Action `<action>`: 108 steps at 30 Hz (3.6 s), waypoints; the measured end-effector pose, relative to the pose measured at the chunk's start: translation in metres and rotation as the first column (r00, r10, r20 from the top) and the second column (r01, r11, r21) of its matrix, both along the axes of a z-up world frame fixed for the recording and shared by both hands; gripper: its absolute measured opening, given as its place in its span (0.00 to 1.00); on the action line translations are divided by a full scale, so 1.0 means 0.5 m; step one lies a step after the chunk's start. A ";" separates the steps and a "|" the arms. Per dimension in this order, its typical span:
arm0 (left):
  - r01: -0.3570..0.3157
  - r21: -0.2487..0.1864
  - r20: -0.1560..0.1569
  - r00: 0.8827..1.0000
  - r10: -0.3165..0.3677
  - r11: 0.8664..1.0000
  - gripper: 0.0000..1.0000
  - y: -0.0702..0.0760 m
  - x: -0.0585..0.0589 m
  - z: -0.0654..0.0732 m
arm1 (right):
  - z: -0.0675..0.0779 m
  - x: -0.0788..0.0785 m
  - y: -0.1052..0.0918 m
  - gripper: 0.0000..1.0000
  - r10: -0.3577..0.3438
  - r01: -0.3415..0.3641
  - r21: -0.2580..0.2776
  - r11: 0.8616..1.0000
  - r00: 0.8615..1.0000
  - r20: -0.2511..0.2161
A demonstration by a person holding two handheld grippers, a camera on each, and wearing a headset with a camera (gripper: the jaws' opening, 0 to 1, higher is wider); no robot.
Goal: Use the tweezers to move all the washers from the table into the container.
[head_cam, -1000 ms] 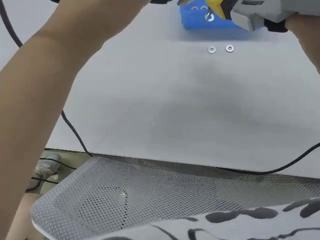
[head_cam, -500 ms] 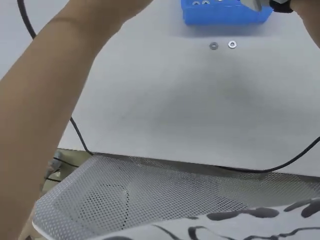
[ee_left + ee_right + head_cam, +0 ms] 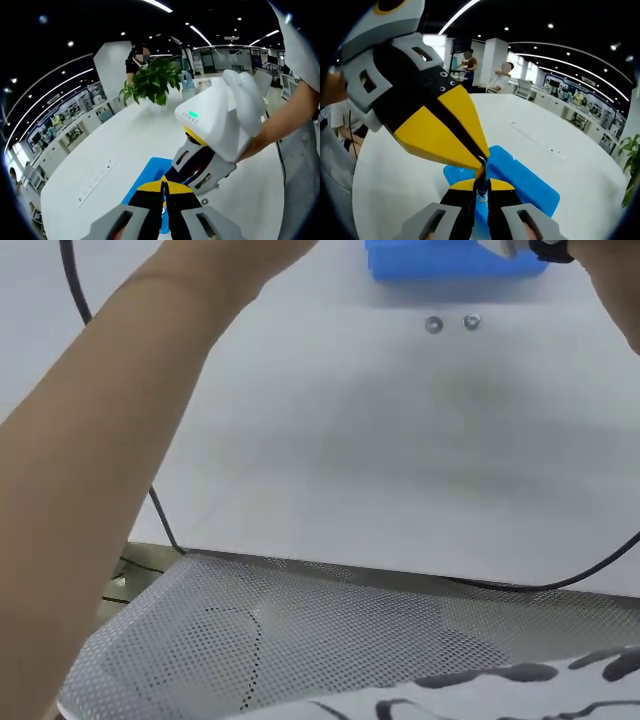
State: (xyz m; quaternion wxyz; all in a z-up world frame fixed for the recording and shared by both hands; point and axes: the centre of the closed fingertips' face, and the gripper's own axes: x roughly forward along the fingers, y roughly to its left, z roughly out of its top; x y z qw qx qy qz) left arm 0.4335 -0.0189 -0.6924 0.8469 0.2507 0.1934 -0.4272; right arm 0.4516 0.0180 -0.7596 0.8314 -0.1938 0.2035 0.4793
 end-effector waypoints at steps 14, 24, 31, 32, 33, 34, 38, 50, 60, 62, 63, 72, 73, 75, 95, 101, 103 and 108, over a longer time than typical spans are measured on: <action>-0.003 -0.002 -0.017 1.000 0.003 1.000 0.00 0.004 0.009 -0.026 | -0.025 0.003 0.002 0.04 -0.007 0.006 -0.004 1.000 1.000 -0.030; -0.003 0.004 -0.018 1.000 0.003 1.000 0.00 0.008 0.011 -0.031 | -0.030 0.003 0.007 0.05 -0.015 0.016 0.016 1.000 0.998 -0.067; -0.015 -0.033 -0.011 1.000 0.015 0.999 0.00 0.011 0.001 -0.002 | 0.000 -0.001 0.007 0.05 -0.027 0.030 0.052 0.998 0.998 -0.057; -0.012 -0.040 0.000 1.000 0.012 0.999 0.00 0.012 -0.004 0.007 | 0.007 -0.002 0.006 0.05 -0.032 0.036 0.063 0.997 0.998 -0.057; -0.010 -0.043 0.005 1.000 0.010 0.999 0.00 0.012 -0.007 0.014 | 0.019 -0.005 0.006 0.06 -0.042 0.048 0.087 0.995 0.997 -0.064; -0.010 -0.051 0.005 1.000 0.011 0.999 0.00 0.013 -0.009 0.021 | 0.025 -0.008 0.006 0.06 -0.044 0.051 0.100 0.994 0.997 -0.066; -0.006 -0.070 0.015 1.000 0.007 0.998 0.00 0.013 -0.031 0.052 | 0.055 -0.026 0.004 0.06 -0.055 0.058 0.114 0.992 0.998 -0.032; 0.031 -0.076 0.016 0.999 -0.030 0.997 0.00 0.012 -0.086 0.079 | 0.082 -0.082 0.010 0.06 -0.046 0.052 0.141 0.989 0.998 -0.046; 0.039 -0.075 -0.049 0.998 -0.043 0.996 0.00 0.011 -0.112 0.039 | 0.041 -0.117 0.004 0.07 -0.039 0.054 0.137 0.989 0.993 -0.111; 0.037 -0.073 -0.065 0.997 -0.042 0.997 0.00 0.010 -0.115 0.028 | 0.029 -0.122 0.003 0.07 -0.034 0.050 0.126 0.991 0.992 -0.121; 0.036 -0.072 -0.073 0.997 -0.041 0.997 0.00 0.010 -0.116 0.023 | 0.023 -0.125 0.003 0.07 -0.032 0.050 0.128 0.991 0.990 -0.136; 0.033 -0.055 -0.120 0.992 -0.039 0.998 0.00 0.010 -0.122 -0.011 | -0.012 -0.138 0.002 0.07 -0.010 0.031 0.109 0.994 0.983 -0.186; 0.030 -0.058 -0.123 0.992 -0.037 0.998 0.00 0.010 -0.122 -0.014 | -0.014 -0.138 0.001 0.07 -0.011 0.031 0.109 0.994 0.983 -0.185; 0.030 -0.057 -0.126 0.991 -0.037 0.998 0.00 0.011 -0.122 -0.017 | -0.018 -0.137 0.002 0.07 -0.008 0.029 0.108 0.994 0.981 -0.191; 0.022 -0.061 -0.158 0.987 -0.031 0.998 0.00 0.012 -0.122 -0.044 | -0.048 -0.138 -0.005 0.07 0.009 0.001 0.047 0.999 0.980 -0.199; 0.019 -0.063 -0.154 0.988 -0.029 0.998 0.00 0.012 -0.120 -0.041 | -0.043 -0.134 -0.003 0.08 0.003 0.016 0.082 0.997 0.974 -0.225; 0.022 -0.058 -0.152 0.988 -0.031 0.998 0.00 0.012 -0.120 -0.040 | -0.042 -0.135 -0.003 0.08 0.009 0.009 0.081 0.997 0.974 -0.226; 0.055 -0.032 -0.153 0.986 -0.059 0.998 0.00 0.005 -0.128 -0.040 | -0.043 -0.141 -0.002 0.06 0.041 -0.037 0.023 0.999 0.979 -0.197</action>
